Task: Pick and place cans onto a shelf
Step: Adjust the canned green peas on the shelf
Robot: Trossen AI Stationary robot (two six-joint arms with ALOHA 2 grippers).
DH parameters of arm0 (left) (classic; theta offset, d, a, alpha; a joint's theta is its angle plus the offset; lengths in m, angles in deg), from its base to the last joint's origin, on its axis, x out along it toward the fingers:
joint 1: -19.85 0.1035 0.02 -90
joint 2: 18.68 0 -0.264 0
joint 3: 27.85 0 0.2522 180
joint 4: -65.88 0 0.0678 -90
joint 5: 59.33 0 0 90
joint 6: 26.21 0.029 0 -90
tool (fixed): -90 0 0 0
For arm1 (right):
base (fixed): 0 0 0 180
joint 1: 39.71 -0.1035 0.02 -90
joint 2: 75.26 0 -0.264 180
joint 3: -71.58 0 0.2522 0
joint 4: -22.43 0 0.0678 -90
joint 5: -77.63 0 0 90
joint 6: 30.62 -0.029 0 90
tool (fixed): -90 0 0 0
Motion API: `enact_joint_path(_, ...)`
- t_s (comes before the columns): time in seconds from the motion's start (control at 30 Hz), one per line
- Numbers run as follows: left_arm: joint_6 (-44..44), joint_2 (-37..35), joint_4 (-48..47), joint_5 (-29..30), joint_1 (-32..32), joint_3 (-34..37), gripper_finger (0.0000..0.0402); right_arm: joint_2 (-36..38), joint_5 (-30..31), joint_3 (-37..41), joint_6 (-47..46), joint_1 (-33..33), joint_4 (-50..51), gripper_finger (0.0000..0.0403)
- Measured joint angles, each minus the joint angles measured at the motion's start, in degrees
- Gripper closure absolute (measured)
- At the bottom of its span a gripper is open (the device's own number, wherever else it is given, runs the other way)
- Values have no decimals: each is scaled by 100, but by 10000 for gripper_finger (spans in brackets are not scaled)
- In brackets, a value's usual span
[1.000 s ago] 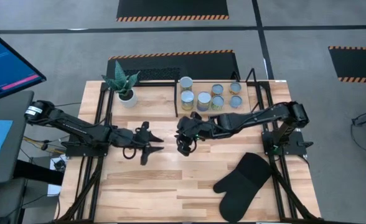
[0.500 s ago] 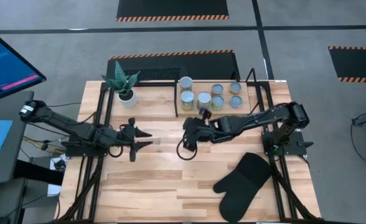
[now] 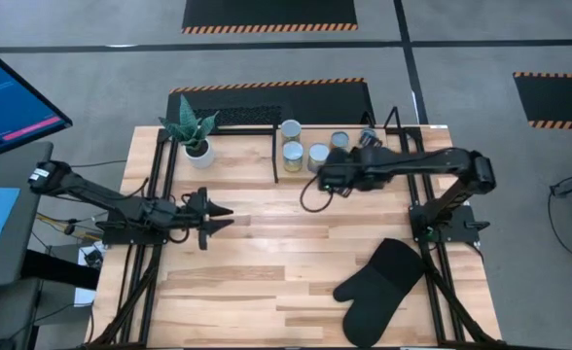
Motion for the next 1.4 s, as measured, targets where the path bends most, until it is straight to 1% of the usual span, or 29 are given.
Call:
enact_joint_path(0.03, -103, -64, 20, 37, 0, 104, 262, 84, 21, 14, 18, 67, 158, 285)
enact_joint_path(0.1, -326, -176, 136, 64, -5, 346, 262, 323, 18, 130, 246, 208, 148, 285)
enact_joint_path(0.17, -455, -297, 257, 79, -7, 566, 262, 703, -10, 442, 554, 368, -34, 285)
enact_joint_path(0.2, -471, -384, 296, 107, -7, 569, 262, 889, -100, 626, 680, 445, -161, 285)
enact_joint_path(0.33, -328, -635, 85, 98, -15, 518, 262, 1769, -703, 1619, 1132, 770, -1002, 285)
enact_joint_path(0.43, -189, -822, 49, 137, -17, 518, 262, 2443, -1208, 2292, 1559, 1022, -1923, 285)
enact_joint_path(0.5, -57, -926, 26, 261, -14, 516, 262, 2792, -1780, 2675, 1965, 1191, -2695, 285)
enact_joint_path(0.6, 154, -1058, -52, 571, 64, 518, 262, 3089, -2526, 3138, 2478, 1460, -3647, 285)
enact_joint_path(0.67, 251, -1175, 4, 605, 191, 570, 262, 3125, -2797, 3373, 2709, 1674, -3967, 285)
enact_joint_path(0.73, 214, -1238, -103, 578, 342, 573, 262, 3070, -2881, 3517, 2921, 1878, -4042, 285)
enact_joint_path(0.83, 261, -1310, -135, 405, 538, 573, 262, 2874, -3006, 3557, 3159, 2093, -4335, 285)
enact_joint_path(0.97, 353, -1303, -269, 419, 847, 575, 262, 2540, -3407, 3559, 3685, 2421, -4884, 285)
enact_joint_path(1.1, 131, -1305, -496, 194, 1134, 579, 262, 2235, -3621, 3565, 4023, 2806, -5265, 285)
enact_joint_path(1.27, -179, -1305, -849, 61, 1222, 581, 262, 1834, -4174, 3569, 4256, 3212, -5316, 285)
enact_joint_path(1.4, -247, -1305, -857, 62, 1222, 583, 262, 1591, -4366, 3569, 4353, 3359, -5514, 285)
